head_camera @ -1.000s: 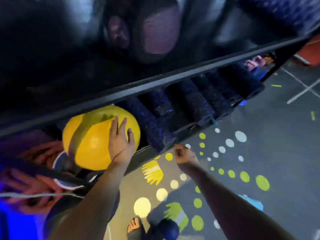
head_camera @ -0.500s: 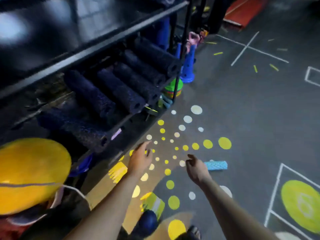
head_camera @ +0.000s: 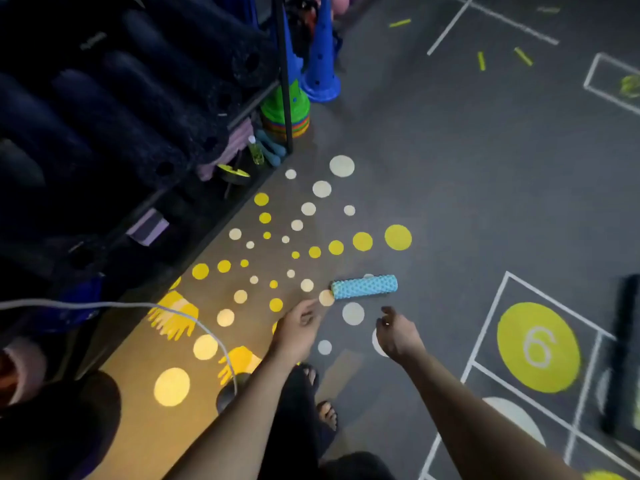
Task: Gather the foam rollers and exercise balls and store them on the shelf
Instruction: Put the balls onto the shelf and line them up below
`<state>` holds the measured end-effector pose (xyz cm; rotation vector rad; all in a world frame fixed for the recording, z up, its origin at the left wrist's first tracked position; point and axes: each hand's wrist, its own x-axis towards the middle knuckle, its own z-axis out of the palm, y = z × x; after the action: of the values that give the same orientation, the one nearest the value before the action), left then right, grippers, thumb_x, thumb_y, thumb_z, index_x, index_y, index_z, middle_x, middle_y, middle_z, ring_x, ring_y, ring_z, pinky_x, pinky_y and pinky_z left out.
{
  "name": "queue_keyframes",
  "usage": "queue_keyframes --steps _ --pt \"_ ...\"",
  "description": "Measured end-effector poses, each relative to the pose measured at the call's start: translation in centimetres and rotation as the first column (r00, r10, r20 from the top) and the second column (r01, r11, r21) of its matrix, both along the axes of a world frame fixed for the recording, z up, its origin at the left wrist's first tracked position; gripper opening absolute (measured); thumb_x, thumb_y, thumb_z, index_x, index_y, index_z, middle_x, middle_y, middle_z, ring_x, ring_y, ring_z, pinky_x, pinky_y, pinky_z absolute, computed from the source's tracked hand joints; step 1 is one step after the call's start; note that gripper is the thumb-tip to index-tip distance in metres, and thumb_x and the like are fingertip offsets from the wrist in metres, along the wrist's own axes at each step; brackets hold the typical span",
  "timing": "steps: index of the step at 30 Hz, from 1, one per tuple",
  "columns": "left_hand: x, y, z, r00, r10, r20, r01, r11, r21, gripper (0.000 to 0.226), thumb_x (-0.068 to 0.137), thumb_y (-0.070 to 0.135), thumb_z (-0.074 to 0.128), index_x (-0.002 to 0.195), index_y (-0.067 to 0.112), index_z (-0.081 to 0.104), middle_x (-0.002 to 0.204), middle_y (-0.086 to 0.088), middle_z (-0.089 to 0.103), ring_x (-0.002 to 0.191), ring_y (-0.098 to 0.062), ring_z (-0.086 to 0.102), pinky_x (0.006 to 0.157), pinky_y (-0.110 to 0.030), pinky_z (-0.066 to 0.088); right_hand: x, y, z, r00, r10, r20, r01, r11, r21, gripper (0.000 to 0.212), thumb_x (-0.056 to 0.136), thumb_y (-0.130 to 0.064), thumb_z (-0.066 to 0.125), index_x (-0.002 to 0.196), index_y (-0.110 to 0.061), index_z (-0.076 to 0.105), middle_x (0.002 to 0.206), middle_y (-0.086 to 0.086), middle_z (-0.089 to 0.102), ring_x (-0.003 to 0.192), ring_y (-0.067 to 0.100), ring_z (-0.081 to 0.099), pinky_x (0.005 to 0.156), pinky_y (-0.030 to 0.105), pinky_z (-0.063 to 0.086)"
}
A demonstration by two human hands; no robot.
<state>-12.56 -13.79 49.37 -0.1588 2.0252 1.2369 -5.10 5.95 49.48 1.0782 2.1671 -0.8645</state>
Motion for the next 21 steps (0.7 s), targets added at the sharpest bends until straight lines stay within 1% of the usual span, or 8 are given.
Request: queue_keyframes --steps 3,6,8,12,15,18,19,21 --pt "-2.6 1.5 -3.5 0.997 0.053 0.056 -0.052 0.998 -0.023 0.030 0.100 0.015 0.058 0.128 0.024 0.064 0.112 0.009 0.064 0.096 0.000 0.060 0.070 0.000 0.041 -2.8 1.4 -4.1 0.997 0.055 0.050 -0.054 0.998 -0.030 0.044 0.102 -0.027 0.045 0.145 -0.017 0.046 0.140 0.013 0.060 0.130 0.036 0.055 0.110 0.040 0.043" --pt "-5.6 3.9 -8.4 0.989 0.056 0.134 -0.045 0.995 -0.088 0.029 0.100 0.021 0.058 0.128 0.028 0.064 0.117 0.009 0.065 0.105 -0.010 0.062 0.084 -0.022 0.049 -6.0 3.1 -8.1 0.993 0.076 0.093 -0.071 0.996 -0.059 0.047 0.102 -0.029 0.048 0.147 -0.019 0.044 0.142 0.012 0.058 0.129 0.034 0.055 0.108 0.042 0.046" --pt "-7.7 6.1 -12.1 0.975 0.039 0.219 -0.011 0.992 -0.128 0.032 0.100 0.025 0.057 0.131 0.028 0.062 0.125 0.008 0.066 0.112 -0.016 0.064 0.094 -0.030 0.050 -7.7 4.8 -11.0 0.988 0.102 0.118 -0.095 0.993 -0.063 0.047 0.101 -0.030 0.050 0.147 -0.019 0.045 0.144 0.010 0.056 0.129 0.033 0.055 0.107 0.042 0.046" --pt "-11.3 11.2 -19.1 0.948 0.036 0.315 0.029 0.980 -0.197 0.034 0.099 0.020 0.056 0.132 0.023 0.062 0.123 0.002 0.065 0.108 -0.016 0.059 0.087 -0.027 0.043 -11.5 9.0 -18.4 0.960 0.195 0.201 -0.186 0.981 -0.061 0.049 0.098 -0.027 0.056 0.145 -0.018 0.045 0.147 0.005 0.050 0.131 0.031 0.053 0.106 0.043 0.047" --pt "-13.6 15.1 -26.3 0.945 0.053 0.321 0.019 0.976 -0.218 0.032 0.098 0.021 0.056 0.129 0.026 0.064 0.130 -0.001 0.065 0.114 -0.019 0.060 0.094 -0.030 0.048 -14.9 12.6 -27.1 0.941 0.264 0.211 -0.257 0.964 -0.060 0.058 0.096 -0.028 0.059 0.149 -0.020 0.038 0.154 0.001 0.043 0.137 0.028 0.045 0.107 0.044 0.043" --pt "-14.6 18.5 -35.6 0.946 0.053 0.321 0.025 0.972 -0.232 0.031 0.098 0.028 0.057 0.129 0.032 0.063 0.131 0.000 0.064 0.118 -0.019 0.060 0.100 -0.034 0.049 -16.6 16.4 -37.9 0.835 0.484 0.261 -0.495 0.868 -0.027 0.069 0.097 -0.026 0.057 0.157 -0.018 0.023 0.165 0.004 0.023 0.150 0.028 0.026 0.117 0.046 0.032" --pt "-14.7 19.5 -39.0 0.941 0.063 0.332 0.021 0.970 -0.242 0.032 0.098 0.029 0.056 0.129 0.034 0.062 0.130 0.002 0.065 0.116 -0.018 0.060 0.098 -0.035 0.049 -16.7 17.6 -41.7 0.767 0.570 0.294 -0.595 0.803 -0.003 0.070 0.100 -0.024 0.053 0.160 -0.017 0.016 0.168 0.007 0.015 0.153 0.029 0.019 0.120 0.047 0.027" --pt "-14.5 20.9 -45.7 0.931 0.063 0.361 0.032 0.967 -0.251 0.033 0.100 0.028 0.053 0.132 0.036 0.059 0.129 0.003 0.064 0.108 -0.017 0.060 0.087 -0.031 0.048 -16.5 19.4 -48.9 0.574 0.730 0.372 -0.780 0.626 -0.025 0.069 0.105 -0.028 0.041 0.162 -0.019 0.002 0.169 0.012 0.000 0.156 0.033 0.005 0.123 0.056 0.015"
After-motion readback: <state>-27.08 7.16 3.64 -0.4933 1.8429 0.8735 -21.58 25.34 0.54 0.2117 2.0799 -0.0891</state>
